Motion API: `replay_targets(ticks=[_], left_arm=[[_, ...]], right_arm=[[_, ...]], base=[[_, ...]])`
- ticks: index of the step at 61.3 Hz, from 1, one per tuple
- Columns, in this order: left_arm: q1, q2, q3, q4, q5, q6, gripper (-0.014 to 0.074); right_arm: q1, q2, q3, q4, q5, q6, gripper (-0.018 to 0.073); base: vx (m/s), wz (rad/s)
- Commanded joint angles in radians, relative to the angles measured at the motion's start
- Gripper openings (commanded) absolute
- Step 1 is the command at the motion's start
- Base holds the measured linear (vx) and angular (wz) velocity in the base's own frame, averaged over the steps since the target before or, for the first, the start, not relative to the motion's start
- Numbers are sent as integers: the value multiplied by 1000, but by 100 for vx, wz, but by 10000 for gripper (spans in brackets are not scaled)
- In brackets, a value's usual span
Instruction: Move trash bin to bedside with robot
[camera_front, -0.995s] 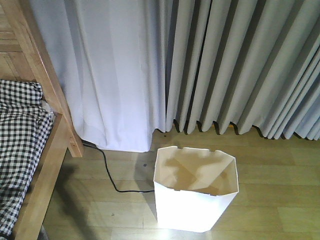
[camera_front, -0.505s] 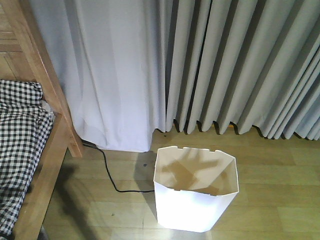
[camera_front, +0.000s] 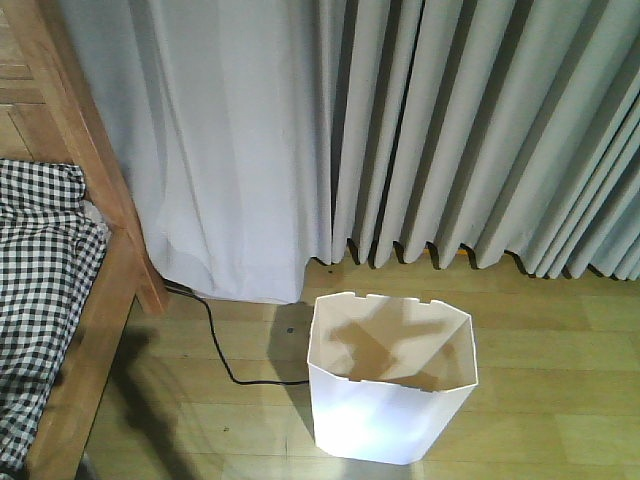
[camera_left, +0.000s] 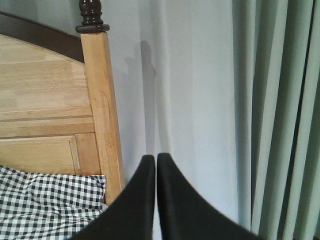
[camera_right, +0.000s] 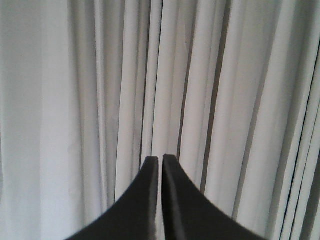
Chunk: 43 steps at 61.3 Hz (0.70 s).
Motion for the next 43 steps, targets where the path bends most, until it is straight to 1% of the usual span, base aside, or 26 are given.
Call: replay_targets(ticks=[1,12,14,17,19,24,25,26,28,31,32,37,41,43], left_arm=[[-7,-6,12,-9,-74,-14,-6],[-7,-6,12,-9,-74,-14,-6],[-7,-6,12,-9,-74,-14,-6],[-7,-6,12,-9,-74,-14,-6],[-7,-6,12,-9,-74,-14,-6],[-7,-6,12,-9,-74,-14,-6],[-7,-6,12,-9,-74,-14,-6],[-7,-6,12,-9,-74,-14,-6],[-7,-6,12,-9,-74,-14,-6],[-7,-6,12,-9,-74,-14,-6],[-7,-6,12,-9,-74,-14,-6],[-7,-6,12,-9,-74,-14,-6],[-7,-6,12,-9,-74,-14,-6],[-7,-6,12,-9,-74,-14,-6]], right_arm=[[1,7,-27,-3,-26,-11,-8],[0,7,-24,-1,-39,-12,-8],[-1,7,-20,-14,-36,-9,-8],[-1,7,-15,-83,-28,31,-8],[-1,7,-15,-151,-20,85,-8],[-1,-1,-15,-387,-5,300,-8],[-1,-2,-15,-451,-2,359,-8],[-1,-2,-15,-494,-2,400,-8],[-1,-2,-15,-628,1,533,-8],[-3,-2,-15,-788,5,692,-8],[-3,-2,-15,-856,5,759,-8],[-3,-2,-15,-1116,6,1022,-8],[-3,-2,-6,-1249,10,1163,-8],[-5,-2,7,-1290,5,1202,-8]], base=[[0,0],[0,0],[0,0],[0,0],[0,0],[0,0],[0,0],[0,0],[0,0],[0,0],[0,0],[0,0],[0,0],[0,0]])
